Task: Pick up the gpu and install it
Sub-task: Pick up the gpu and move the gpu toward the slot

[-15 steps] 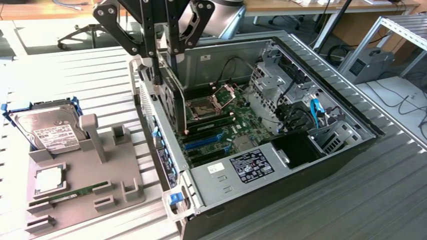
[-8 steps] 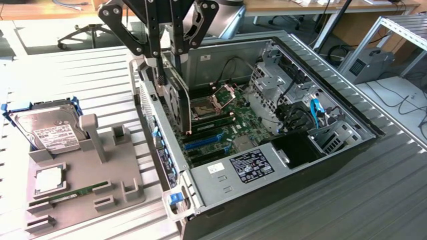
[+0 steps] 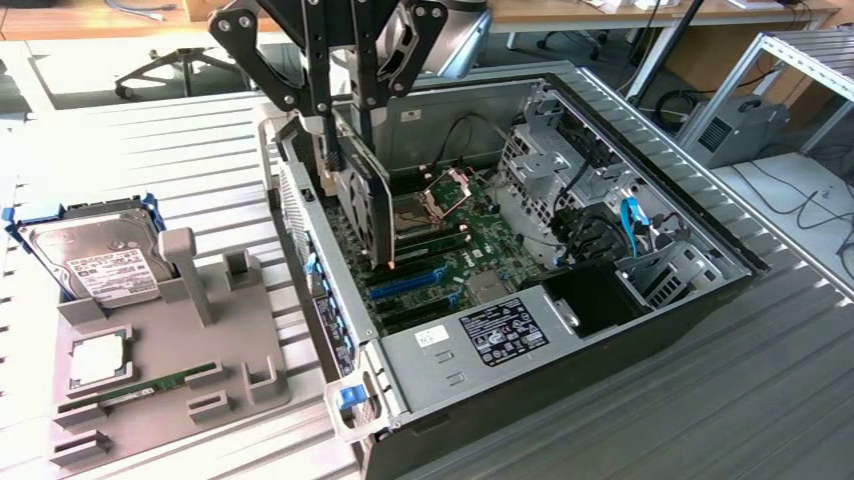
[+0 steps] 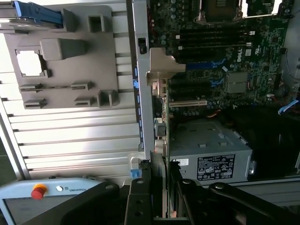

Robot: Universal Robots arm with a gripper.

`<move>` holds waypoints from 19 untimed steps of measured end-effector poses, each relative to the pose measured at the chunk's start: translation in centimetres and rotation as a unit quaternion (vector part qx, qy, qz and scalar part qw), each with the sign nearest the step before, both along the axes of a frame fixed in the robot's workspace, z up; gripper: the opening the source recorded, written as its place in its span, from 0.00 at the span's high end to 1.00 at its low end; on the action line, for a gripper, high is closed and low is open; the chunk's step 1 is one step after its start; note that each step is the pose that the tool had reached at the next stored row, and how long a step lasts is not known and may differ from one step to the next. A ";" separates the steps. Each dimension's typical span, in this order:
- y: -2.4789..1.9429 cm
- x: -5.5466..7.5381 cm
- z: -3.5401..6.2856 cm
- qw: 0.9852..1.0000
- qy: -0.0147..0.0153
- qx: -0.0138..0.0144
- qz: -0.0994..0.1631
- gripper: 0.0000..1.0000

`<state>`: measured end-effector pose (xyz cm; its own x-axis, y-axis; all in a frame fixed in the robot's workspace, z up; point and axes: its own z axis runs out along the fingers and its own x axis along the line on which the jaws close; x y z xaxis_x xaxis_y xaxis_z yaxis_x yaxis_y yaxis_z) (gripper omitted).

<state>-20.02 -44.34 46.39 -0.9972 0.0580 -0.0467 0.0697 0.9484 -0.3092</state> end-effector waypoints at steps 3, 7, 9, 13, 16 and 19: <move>0.00 0.2 -0.01 1.000 0.000 -0.003 0.000 0.74; 0.00 0.4 -0.02 1.000 0.000 -0.007 0.000 0.74; 0.00 0.5 -0.03 1.000 0.000 -0.009 0.000 0.74; 0.00 0.7 -0.05 1.000 0.000 -0.012 0.000 0.74; 0.00 0.8 -0.05 1.000 0.000 -0.013 0.000 0.74; 0.00 1.0 -0.06 1.000 0.000 -0.015 0.000 0.74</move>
